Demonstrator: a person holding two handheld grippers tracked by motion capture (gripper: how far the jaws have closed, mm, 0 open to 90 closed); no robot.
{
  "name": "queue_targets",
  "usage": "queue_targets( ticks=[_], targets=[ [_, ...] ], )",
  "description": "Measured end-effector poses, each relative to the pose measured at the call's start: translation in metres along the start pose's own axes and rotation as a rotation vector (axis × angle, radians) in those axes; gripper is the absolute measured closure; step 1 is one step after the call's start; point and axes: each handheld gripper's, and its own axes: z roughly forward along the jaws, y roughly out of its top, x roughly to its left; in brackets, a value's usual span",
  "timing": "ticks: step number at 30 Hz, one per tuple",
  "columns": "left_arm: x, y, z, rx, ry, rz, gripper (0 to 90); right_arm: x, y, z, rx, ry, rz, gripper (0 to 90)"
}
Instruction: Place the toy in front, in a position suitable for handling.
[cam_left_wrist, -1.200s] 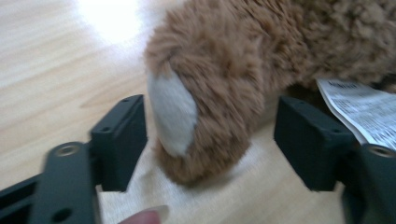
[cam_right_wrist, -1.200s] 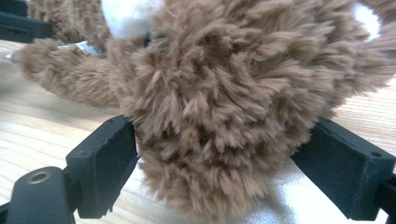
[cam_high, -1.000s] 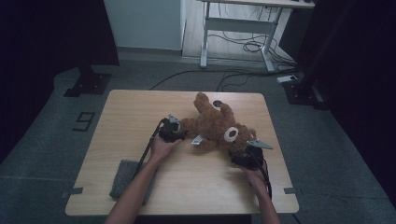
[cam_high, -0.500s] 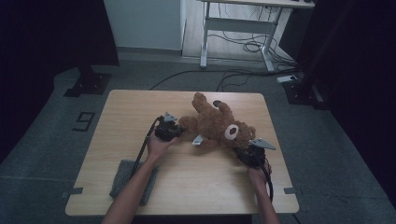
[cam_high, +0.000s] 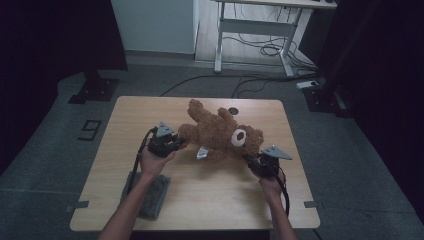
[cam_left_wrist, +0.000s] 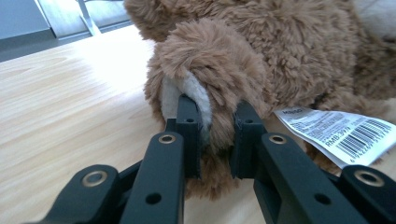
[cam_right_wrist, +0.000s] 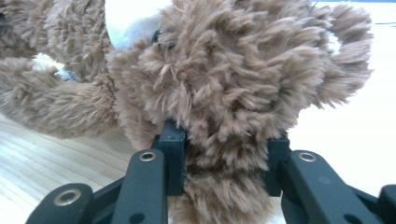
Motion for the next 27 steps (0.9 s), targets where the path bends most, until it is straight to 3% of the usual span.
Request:
queue_targets(
  ticks=[3,5,12,23,27],
  targets=[
    [0.002,-0.007,-0.010,-0.008,-0.004,-0.017,76.7,0.003,0.003,0.004,0.000,0.018,-0.008,63.5],
    [0.004,-0.020,-0.021,-0.011,-0.010,-0.037,76.6,0.004,0.004,0.012,0.007,0.054,-0.007,63.4],
    [-0.003,-0.052,-0.025,0.033,-0.034,-0.061,76.5,0.004,-0.004,0.032,0.080,0.083,-0.030,61.8],
    [-0.015,-0.072,-0.033,0.048,-0.045,-0.066,75.3,-0.004,-0.016,0.025,0.104,0.153,-0.036,54.7],
    [-0.018,-0.076,-0.033,0.064,-0.050,-0.068,74.7,-0.003,-0.019,0.023,0.116,0.150,-0.032,51.0]
  ],
)
